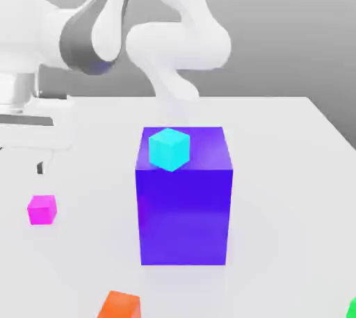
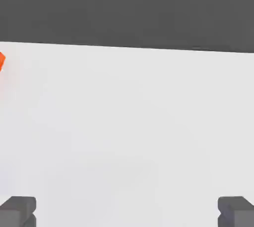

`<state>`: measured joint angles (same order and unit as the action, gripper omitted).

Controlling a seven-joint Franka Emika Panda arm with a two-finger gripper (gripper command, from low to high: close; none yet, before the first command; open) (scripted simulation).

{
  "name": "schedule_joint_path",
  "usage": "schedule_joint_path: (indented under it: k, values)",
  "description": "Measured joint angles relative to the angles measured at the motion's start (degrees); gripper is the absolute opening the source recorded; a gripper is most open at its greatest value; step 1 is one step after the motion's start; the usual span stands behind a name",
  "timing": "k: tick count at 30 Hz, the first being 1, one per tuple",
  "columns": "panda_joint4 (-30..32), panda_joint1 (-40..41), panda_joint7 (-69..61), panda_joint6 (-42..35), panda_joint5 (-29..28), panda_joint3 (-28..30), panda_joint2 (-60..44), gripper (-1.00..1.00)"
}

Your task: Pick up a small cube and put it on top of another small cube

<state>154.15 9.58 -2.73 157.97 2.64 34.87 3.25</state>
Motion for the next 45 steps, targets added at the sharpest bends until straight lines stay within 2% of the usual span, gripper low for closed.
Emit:
schedule_joint_path:
  k: [2, 4, 9, 10, 15, 16, 19, 22, 24, 27, 30, 45]
  values:
    - [2.10, 2.40, -7.56, 2.40, 4.27, 0.57, -4.79, 0.00]
    - [3.01, 6.27, -14.52, 4.88, 9.84, -1.89, -9.46, 0.00]
    - [0.67, 18.25, -27.12, 11.64, 25.27, -16.68, -19.84, 0.00]
    - [0.11, 21.06, -28.96, 13.10, 27.60, -19.99, -21.74, -1.00]
    - [0.10, 21.06, -28.93, 12.95, 27.58, -19.99, -21.73, -1.00]
    - [-0.15, 22.64, -29.58, 13.69, 28.39, -21.74, -22.65, -1.00]
    - [0.90, 18.66, -26.03, 11.37, 23.79, -16.75, -19.35, -1.00]
    - [2.67, 14.17, -18.48, 7.56, 13.79, -10.02, -13.39, -1.00]
    - [3.37, 12.92, -13.31, 5.34, 8.00, -7.57, -10.13, -1.00]
    - [-0.36, 11.19, -7.42, 3.99, 4.33, -6.20, -9.55, -1.00]
    - [-5.23, 7.81, -0.94, 2.36, 2.30, -7.31, -10.81, -1.00]
    - [-23.10, -19.36, 30.93, -9.03, -0.55, -23.77, -20.67, -1.00]
